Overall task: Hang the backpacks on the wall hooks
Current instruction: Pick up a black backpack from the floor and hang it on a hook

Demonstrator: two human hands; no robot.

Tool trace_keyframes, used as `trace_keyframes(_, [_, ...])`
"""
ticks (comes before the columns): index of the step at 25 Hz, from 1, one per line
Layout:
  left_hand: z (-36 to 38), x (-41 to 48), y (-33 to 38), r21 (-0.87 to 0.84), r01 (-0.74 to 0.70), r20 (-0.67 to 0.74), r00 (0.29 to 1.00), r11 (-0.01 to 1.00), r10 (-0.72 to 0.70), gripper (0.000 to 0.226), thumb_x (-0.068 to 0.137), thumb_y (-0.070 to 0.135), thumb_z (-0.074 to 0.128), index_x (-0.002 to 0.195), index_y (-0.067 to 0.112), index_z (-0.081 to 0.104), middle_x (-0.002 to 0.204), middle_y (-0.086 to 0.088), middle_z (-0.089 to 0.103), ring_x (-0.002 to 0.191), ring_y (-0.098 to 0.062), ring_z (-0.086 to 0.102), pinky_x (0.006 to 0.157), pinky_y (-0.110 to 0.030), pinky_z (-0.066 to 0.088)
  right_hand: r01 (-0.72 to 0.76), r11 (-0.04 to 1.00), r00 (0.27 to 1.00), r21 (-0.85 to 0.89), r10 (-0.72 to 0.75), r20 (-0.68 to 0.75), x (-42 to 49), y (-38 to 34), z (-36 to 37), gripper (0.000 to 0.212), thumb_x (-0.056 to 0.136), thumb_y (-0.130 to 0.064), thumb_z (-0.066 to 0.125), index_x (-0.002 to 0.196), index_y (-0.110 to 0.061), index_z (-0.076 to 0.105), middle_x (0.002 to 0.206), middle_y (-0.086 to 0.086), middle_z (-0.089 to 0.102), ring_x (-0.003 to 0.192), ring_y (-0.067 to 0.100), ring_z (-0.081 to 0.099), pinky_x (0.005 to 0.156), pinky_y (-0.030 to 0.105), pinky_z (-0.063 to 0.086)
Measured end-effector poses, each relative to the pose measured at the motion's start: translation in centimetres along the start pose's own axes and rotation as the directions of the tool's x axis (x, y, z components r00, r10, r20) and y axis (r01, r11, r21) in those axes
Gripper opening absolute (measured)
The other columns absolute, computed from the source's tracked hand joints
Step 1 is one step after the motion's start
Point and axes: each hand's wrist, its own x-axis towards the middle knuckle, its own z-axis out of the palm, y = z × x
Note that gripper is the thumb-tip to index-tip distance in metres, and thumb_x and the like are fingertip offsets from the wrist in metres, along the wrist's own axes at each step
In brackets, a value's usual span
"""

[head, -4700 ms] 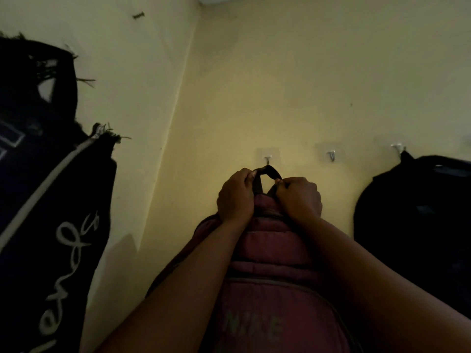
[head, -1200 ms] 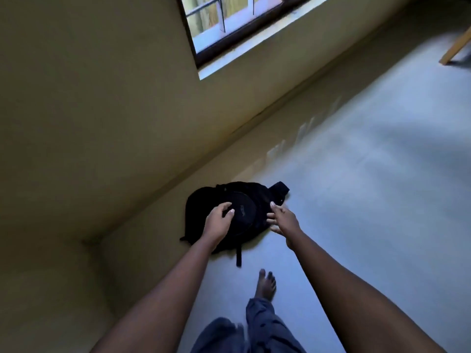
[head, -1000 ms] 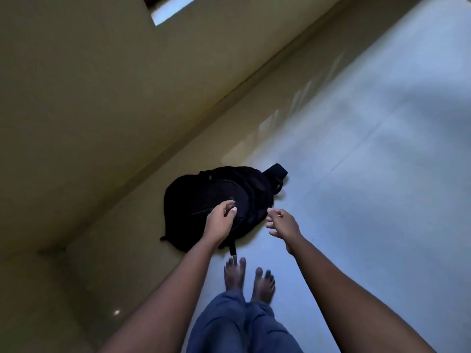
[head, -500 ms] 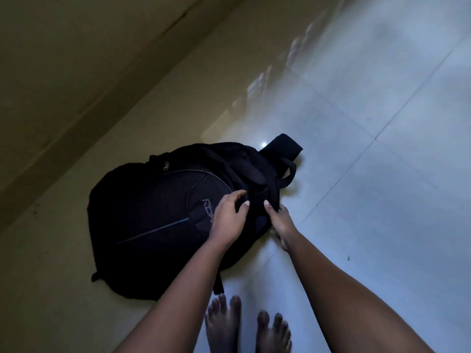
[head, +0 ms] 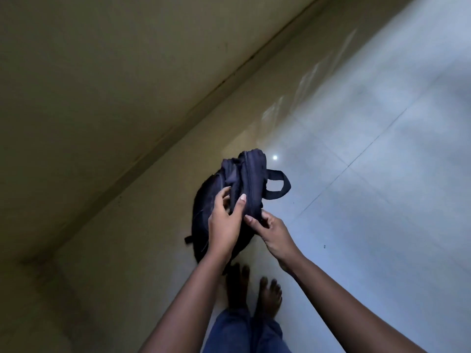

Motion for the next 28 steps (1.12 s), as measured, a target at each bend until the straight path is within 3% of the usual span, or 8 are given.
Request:
trace_keyframes(4, [-4.3, -7.3, 5.2, -0.370, 0.253, 0.049, 0.966, 0.894, -0.253, 0.058, 0.079, 0.036, 0.067, 0.128, 0.012, 0.049, 0.112, -0.011, 0.067, 0.094, -0.018, 0.065, 0.085, -0.033, 0.053, 0.075, 0.976, 0.991, -0.203, -0.051, 0.121, -7.1, -6.2, 2.6, 0.039, 0.081, -0.044, 0.060, 0.108, -0.016, 0.065, 0.108, -0.001, 0.069, 0.106, 0.013, 0.063, 0.097, 0.038, 0.047])
trace_keyframes(6, [-5.8, -11.3, 7.3, -0.384, 0.244, 0.111, 0.970, 0.891, -0.218, 0.045, 0.079, 0.029, 0.068, 0.117, 0.005, 0.059, 0.107, -0.015, 0.070, 0.085, -0.019, 0.067, 0.074, -0.027, 0.054, 0.124, 0.959, 0.981, -0.254, -0.081, 0.174, -10.5, -8.8, 3.0, 0.030, 0.082, -0.039, 0.063, 0.100, -0.016, 0.066, 0.100, 0.001, 0.070, 0.098, 0.011, 0.064, 0.091, 0.036, 0.049])
trace_keyframes(8, [-6.8, -14.8, 8.6, -0.344, 0.193, 0.124, 0.979, 0.919, -0.159, 0.029, 0.082, 0.022, 0.067, 0.103, 0.003, 0.067, 0.092, -0.013, 0.072, 0.077, -0.018, 0.068, 0.065, -0.021, 0.056, 0.144, 0.957, 0.979, -0.252, -0.100, 0.176, -14.2, -10.8, 3.0, 0.006, 0.087, -0.025, 0.062, 0.090, -0.023, 0.066, 0.090, -0.007, 0.068, 0.089, 0.000, 0.062, 0.085, 0.025, 0.048])
trace_keyframes(13, [-7.8, -21.3, 11.3, -0.354, 0.199, 0.156, 0.976, 0.914, -0.153, 0.014, 0.084, 0.011, 0.061, 0.094, 0.004, 0.069, 0.071, -0.004, 0.073, 0.059, -0.010, 0.067, 0.050, -0.014, 0.050, 0.143, 0.952, 0.989, -0.269, -0.144, 0.017, -23.0, -14.2, 2.3, 0.015, 0.089, -0.025, 0.060, 0.079, -0.030, 0.071, 0.077, -0.014, 0.072, 0.080, -0.005, 0.064, 0.079, 0.020, 0.049])
trace_keyframes(17, [-9.4, -27.3, 13.1, -0.396, 0.230, 0.227, 0.963, 0.889, -0.148, 0.011, 0.083, 0.003, 0.060, 0.092, 0.003, 0.067, 0.055, 0.003, 0.071, 0.049, -0.005, 0.066, 0.042, -0.012, 0.046, 0.132, 0.985, 0.976, 0.114, -0.110, -0.186, -28.1, -18.1, 2.5, 0.011, 0.084, -0.012, 0.065, 0.094, -0.013, 0.070, 0.087, 0.001, 0.073, 0.086, 0.013, 0.068, 0.079, 0.021, 0.057])
trace_keyframes(23, [-15.6, -29.9, 16.2, -0.399, 0.005, 0.058, 0.998, 0.917, 0.020, 0.014, 0.072, 0.004, 0.071, 0.086, 0.007, 0.070, 0.061, 0.005, 0.074, 0.057, -0.003, 0.069, 0.048, -0.012, 0.050, -0.052, 0.868, 0.997, 0.494, 0.073, -0.023, -28.2, -23.8, 7.0, 0.019, 0.084, -0.010, 0.066, 0.096, -0.006, 0.052, 0.084, 0.010, 0.064, 0.066, 0.014, 0.066, 0.066, 0.021, 0.059])
trace_keyframes(26, [-19.0, -31.0, 17.3, -0.390, -0.102, -0.046, 0.995, 0.915, 0.091, 0.013, 0.071, 0.009, 0.074, 0.083, 0.009, 0.070, 0.062, 0.005, 0.074, 0.058, -0.004, 0.069, 0.048, -0.012, 0.050, -0.102, 0.875, 0.993, 0.474, 0.060, 0.102, -27.8, -25.9, 10.6, 0.005, 0.087, -0.007, 0.061, 0.091, -0.005, 0.061, 0.081, 0.009, 0.066, 0.061, 0.008, 0.066, 0.062, 0.015, 0.057])
trace_keyframes(28, [-21.0, -31.3, 17.5, -0.239, -0.179, -0.092, 0.983, 0.954, 0.162, 0.006, 0.076, 0.014, 0.071, 0.081, 0.010, 0.070, 0.063, 0.006, 0.073, 0.060, -0.006, 0.068, 0.053, -0.013, 0.051, -0.044, 0.912, 0.990, 0.408, -0.015, 0.141, -27.3, -27.3, 12.2, 0.006, 0.088, -0.007, 0.060, 0.088, -0.005, 0.065, 0.077, 0.007, 0.069, 0.061, 0.007, 0.067, 0.060, 0.014, 0.056])
